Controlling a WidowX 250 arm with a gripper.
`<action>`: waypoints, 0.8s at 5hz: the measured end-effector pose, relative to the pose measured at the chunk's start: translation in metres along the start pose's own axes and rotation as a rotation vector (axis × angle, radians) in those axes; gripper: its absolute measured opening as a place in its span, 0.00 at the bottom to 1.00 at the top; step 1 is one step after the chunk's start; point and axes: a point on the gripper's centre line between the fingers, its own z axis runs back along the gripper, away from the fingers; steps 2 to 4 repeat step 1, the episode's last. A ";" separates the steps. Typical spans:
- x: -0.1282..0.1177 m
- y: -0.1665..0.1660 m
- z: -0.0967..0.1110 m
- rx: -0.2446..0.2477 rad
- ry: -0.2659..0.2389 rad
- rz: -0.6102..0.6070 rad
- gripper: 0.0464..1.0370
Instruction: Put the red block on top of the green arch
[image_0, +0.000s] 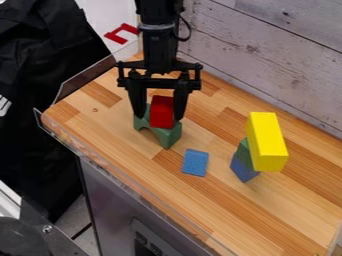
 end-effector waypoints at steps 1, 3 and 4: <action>0.002 0.001 0.000 0.002 -0.009 0.018 0.96; 0.002 0.001 0.000 0.002 -0.009 0.018 0.96; 0.002 0.001 0.000 0.002 -0.009 0.018 0.96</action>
